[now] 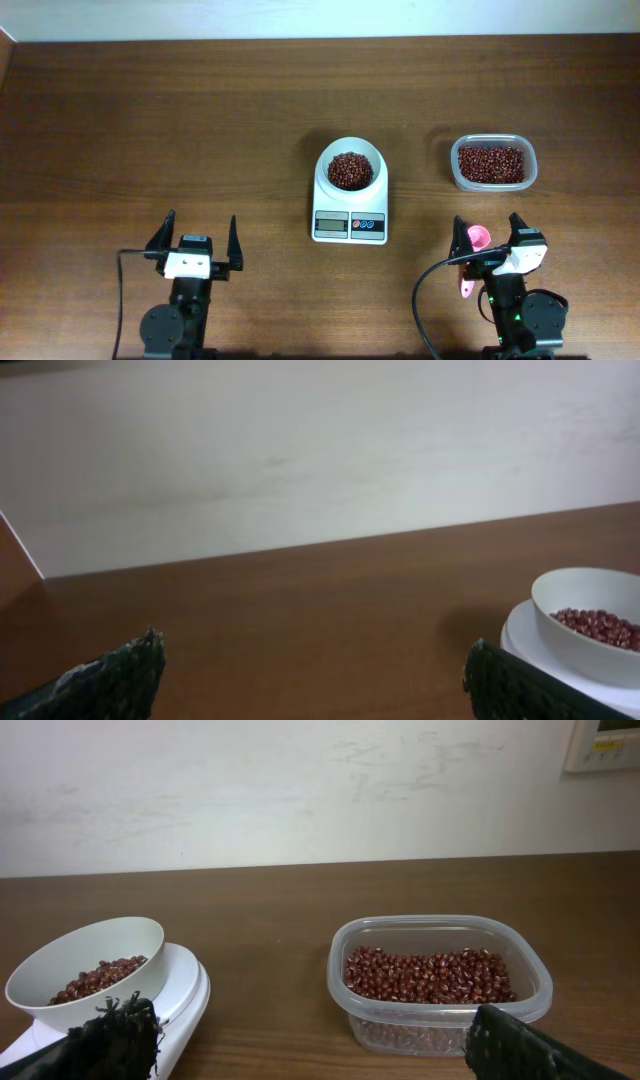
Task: Scoop and weigh 50g on scale
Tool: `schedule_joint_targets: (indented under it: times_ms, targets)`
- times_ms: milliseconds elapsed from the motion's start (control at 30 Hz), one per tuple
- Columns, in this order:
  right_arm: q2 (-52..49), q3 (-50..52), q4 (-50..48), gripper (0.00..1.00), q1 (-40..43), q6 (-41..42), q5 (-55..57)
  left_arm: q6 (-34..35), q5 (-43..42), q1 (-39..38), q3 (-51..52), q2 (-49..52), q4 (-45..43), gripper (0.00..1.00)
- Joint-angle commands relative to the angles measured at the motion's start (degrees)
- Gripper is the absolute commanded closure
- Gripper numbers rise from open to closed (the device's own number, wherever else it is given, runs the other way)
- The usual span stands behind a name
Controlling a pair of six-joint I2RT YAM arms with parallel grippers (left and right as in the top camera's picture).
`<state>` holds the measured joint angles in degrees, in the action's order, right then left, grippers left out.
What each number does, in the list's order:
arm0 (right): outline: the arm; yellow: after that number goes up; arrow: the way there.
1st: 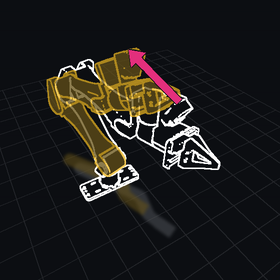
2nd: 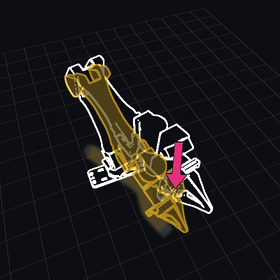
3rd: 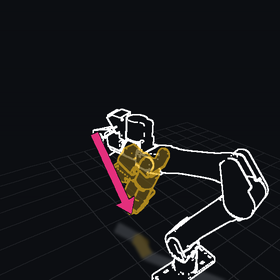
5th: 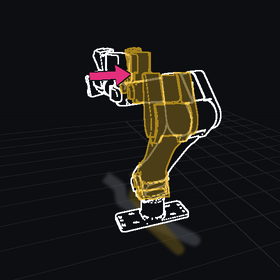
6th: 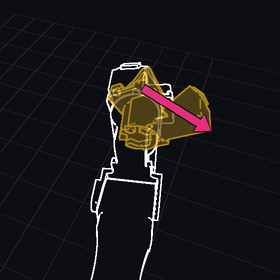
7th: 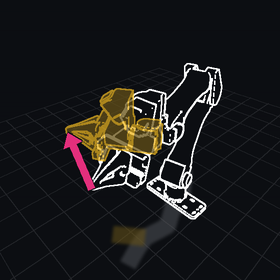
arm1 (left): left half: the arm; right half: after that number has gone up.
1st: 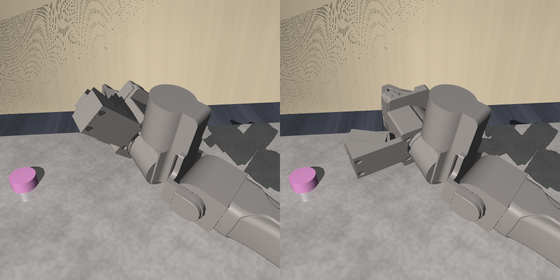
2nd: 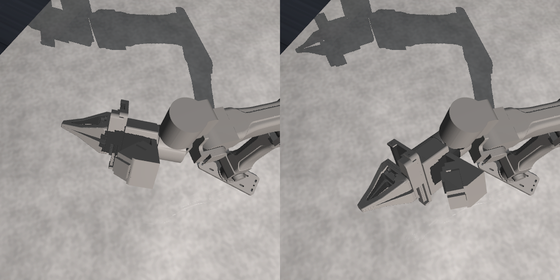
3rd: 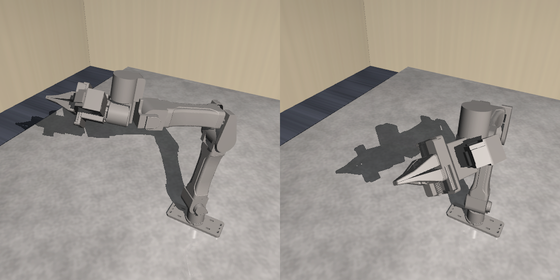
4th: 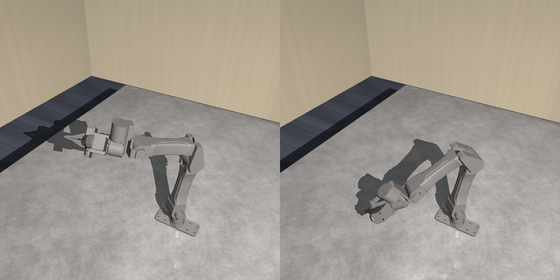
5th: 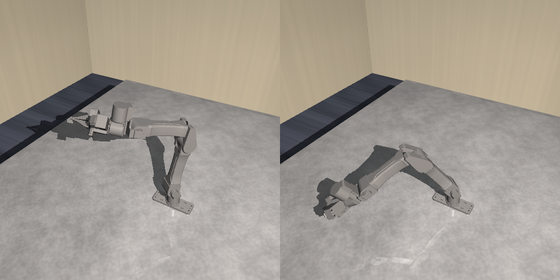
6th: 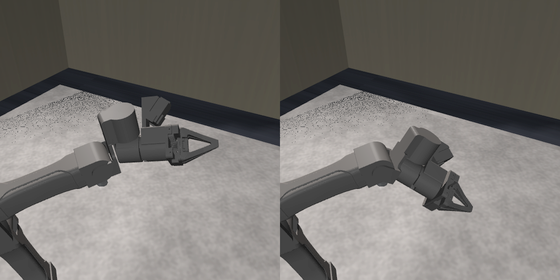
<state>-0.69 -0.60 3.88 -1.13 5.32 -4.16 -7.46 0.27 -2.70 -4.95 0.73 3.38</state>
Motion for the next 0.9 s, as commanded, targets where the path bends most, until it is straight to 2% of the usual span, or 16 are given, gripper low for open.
schedule_joint_targets:
  times_ms: [0, 567, 667, 867]
  targets:
    - [0.5, 0.3, 0.3, 0.01, -0.3, -0.4, -0.3, -0.3, 0.1, 0.3, 2.4, -0.3, -1.9, 0.01]
    - [0.5, 0.3, 0.3, 0.01, -0.3, -0.4, -0.3, -0.3, 0.0, 0.3, 4.4, -0.3, -1.6, 0.01]
    - [0.5, 0.3, 0.3, 0.01, -0.3, -0.4, -0.3, -0.3, 0.0, 0.3, 4.4, -0.3, 1.3, 0.01]
    - [0.5, 0.3, 0.3, 0.01, -0.3, -0.4, -0.3, -0.3, 0.0, 0.3, 4.4, -0.1, 1.4, 0.01]
